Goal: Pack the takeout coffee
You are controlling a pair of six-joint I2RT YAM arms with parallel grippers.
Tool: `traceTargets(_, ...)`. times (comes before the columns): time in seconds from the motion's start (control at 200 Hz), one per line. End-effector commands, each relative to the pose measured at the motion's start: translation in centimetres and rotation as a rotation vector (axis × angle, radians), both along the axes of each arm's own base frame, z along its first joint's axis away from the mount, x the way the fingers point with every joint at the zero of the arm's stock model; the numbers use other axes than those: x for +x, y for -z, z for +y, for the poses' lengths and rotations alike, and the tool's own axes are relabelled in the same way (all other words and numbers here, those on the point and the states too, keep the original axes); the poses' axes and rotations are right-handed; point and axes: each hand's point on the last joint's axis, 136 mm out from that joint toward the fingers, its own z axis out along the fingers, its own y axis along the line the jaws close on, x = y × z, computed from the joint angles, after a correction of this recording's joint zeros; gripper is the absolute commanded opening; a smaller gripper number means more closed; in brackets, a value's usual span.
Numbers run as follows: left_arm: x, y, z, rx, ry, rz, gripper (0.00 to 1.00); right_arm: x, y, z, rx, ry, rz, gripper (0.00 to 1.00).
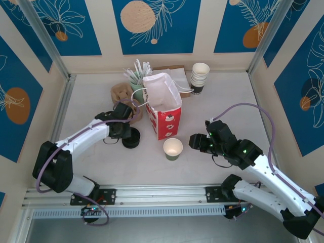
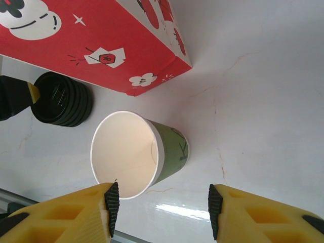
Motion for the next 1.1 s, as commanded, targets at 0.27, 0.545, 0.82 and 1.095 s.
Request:
traceTargets(0.27, 0.1, -0.8, -0.1, 0.037, 0.012, -0.005, 0.16, -0.6, -0.1, -0.2, 0.015, -0.019, 0.007, 0.52)
traceTargets(0.545, -0.2, -3.6, -0.1, 0.018, 0.007, -0.060, 0.15, -1.1, -1.6, 0.4, 0.085, -0.038, -0.006, 0.52)
traceTargets(0.82, -2.3, -7.3, 0.0, 0.014, 0.027, -0.109, 0.14, -1.5, -4.1, 1.9, 0.197, -0.075, -0.013, 0.51)
traceTargets(1.095, -5.6, -10.7, -0.8, -0.003, 0.092, -0.141, 0.13, -1.5, -6.0, 3.4, 0.247, -0.110, -0.020, 0.51)
